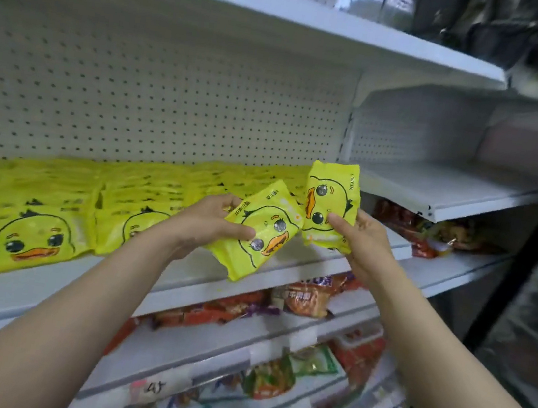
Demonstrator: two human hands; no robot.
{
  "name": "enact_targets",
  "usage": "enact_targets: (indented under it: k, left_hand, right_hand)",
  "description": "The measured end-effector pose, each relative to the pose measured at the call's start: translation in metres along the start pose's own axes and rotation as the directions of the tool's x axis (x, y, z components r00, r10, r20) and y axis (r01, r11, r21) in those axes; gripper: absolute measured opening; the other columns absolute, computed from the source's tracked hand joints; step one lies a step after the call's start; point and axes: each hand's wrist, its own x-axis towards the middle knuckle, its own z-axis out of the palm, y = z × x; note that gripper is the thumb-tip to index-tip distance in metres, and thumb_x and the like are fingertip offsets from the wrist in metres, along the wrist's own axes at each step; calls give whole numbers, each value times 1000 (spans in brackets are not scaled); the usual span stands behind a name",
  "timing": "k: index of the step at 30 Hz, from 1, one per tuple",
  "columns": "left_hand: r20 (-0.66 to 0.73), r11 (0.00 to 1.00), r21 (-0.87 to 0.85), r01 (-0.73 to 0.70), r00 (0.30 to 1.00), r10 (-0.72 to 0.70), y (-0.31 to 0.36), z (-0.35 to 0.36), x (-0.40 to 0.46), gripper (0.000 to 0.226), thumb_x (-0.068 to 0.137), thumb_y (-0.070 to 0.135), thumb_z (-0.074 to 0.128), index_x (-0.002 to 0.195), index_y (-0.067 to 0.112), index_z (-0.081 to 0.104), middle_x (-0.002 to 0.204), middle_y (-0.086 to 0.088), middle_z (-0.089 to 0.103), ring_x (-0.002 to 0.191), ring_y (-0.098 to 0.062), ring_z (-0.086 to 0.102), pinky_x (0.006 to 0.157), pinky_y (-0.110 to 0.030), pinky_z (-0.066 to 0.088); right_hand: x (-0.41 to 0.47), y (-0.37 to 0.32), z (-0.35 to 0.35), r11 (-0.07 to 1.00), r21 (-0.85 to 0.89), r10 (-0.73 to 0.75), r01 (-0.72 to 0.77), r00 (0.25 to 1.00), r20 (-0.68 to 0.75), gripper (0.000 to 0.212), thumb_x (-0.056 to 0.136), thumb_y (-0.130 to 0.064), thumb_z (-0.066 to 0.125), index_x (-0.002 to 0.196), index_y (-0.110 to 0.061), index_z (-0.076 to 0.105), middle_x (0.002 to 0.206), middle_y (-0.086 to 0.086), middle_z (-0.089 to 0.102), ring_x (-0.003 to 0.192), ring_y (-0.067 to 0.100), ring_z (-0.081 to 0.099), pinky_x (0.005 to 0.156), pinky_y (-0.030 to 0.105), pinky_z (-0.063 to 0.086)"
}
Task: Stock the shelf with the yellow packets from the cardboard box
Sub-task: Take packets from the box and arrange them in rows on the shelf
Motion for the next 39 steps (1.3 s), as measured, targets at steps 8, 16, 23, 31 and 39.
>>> enact_targets:
  k: [8,16,23,31,39]
  left_hand:
    - [67,998,49,-28,997,25,23,55,105,32,79,5,76,94,28,60,83,16,68,63,21,58,59,-3,45]
    - [-8,988,151,36,999,-35,19,90,161,37,74,17,82,101,32,62,119,16,56,119,-1,42,95,-22,35]
    - [-58,965,233,120,992,-109,19,104,193,53,62,37,90,108,29,66,126,11,58,126,-5,45,103,-30,35]
    - [-145,980,155,126,984,-104,9,122,204,69,35,61,89,97,40,68,123,18,62,125,-1,48,107,-32,37]
    - [-283,975,156,157,953,-108,19,137,210,42,66,30,88,103,31,68,121,10,64,123,-9,52,109,-36,37]
  right_hand:
    - [114,6,-101,981,-190,23,-27,999,-24,32,79,-8,79,109,-9,69,106,12,74,95,36,71,87,58,55]
    - [224,17,-141,914,-405,109,-21,975,195,26,77,-4,79,100,-11,70,99,14,75,87,30,71,76,42,58]
    - [323,33,-144,509,-833,228,215,900,372,43,63,-39,88,102,-32,72,97,-12,71,93,12,66,84,34,56]
    - [368,40,-108,361,-814,247,455,795,554,67,75,-34,83,136,-23,57,137,-3,55,125,18,52,93,25,41]
    - [371,53,-97,348,-776,63,526,813,579,64,76,-21,81,135,-22,57,138,0,56,125,19,53,96,26,43]
